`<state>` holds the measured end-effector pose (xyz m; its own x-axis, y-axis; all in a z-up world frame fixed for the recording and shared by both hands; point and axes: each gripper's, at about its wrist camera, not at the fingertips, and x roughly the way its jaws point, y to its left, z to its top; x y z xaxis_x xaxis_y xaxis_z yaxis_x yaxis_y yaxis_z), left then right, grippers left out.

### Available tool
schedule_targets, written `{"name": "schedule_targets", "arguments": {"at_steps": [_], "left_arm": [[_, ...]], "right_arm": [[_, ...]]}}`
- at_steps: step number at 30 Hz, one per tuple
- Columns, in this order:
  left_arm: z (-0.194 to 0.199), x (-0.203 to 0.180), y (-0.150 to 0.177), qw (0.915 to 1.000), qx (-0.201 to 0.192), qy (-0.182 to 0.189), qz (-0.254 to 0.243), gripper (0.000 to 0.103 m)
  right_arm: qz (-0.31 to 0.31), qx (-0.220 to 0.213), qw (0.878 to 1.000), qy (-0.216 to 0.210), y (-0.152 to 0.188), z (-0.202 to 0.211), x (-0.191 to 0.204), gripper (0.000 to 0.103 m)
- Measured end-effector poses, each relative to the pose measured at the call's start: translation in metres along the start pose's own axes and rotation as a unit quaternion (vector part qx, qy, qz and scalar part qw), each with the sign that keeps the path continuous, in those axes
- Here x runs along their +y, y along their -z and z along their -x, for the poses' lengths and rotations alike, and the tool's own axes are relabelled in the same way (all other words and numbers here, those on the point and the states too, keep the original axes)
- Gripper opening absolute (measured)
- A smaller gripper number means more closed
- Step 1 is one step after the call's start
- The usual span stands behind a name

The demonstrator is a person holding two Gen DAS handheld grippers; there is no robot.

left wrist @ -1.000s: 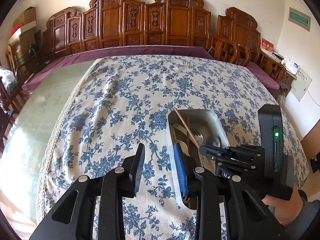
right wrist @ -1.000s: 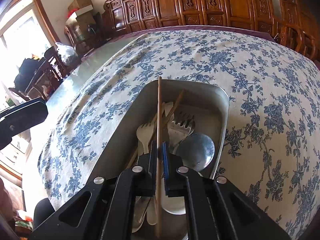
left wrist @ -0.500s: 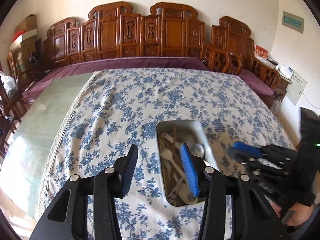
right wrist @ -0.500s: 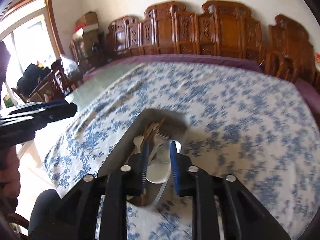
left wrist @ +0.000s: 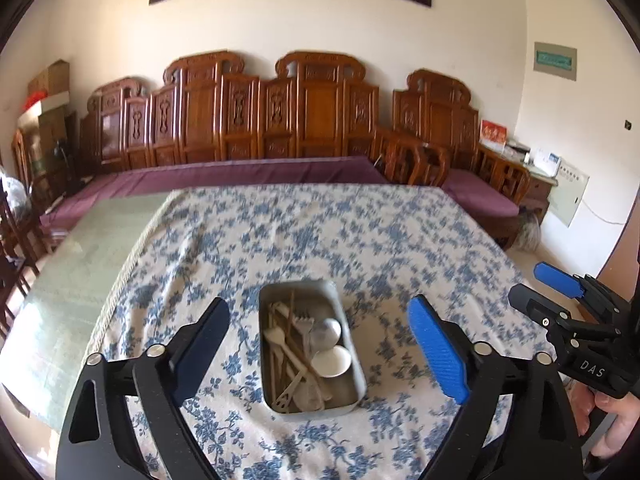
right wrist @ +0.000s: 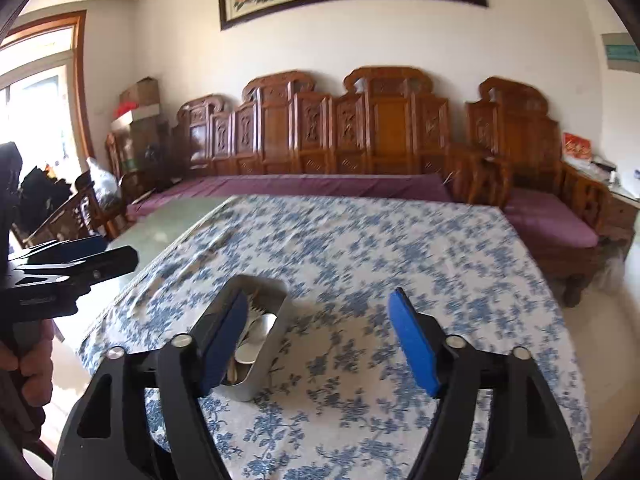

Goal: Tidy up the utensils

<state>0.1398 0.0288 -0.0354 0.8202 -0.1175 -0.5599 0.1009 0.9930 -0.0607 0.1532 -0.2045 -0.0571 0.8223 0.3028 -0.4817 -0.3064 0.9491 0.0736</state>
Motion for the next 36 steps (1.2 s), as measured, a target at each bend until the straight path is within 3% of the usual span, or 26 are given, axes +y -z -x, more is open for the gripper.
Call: {"name": "schedule_targets", "arguments": {"at_steps": [7, 14, 36], "left_arm": [[0.035, -0.016, -0.005, 0.9992, -0.036, -0.014, 0.006, 0.095], [0.045, -0.025, -0.005, 0.9981, -0.047, -0.039, -0.005, 0.095], [0.049, -0.030, 0.003, 0.9979, -0.051, -0.036, -0.013, 0.095]], "right_arm": [[-0.015, -0.041, 0.999, 0.028, -0.005, 0.040, -0.014, 0.100], [-0.022, -0.060, 0.997, 0.046, -0.009, 0.057, -0.019, 0.100], [-0.024, -0.059, 0.997, 0.051, -0.006, 0.055, -0.019, 0.100]]}}
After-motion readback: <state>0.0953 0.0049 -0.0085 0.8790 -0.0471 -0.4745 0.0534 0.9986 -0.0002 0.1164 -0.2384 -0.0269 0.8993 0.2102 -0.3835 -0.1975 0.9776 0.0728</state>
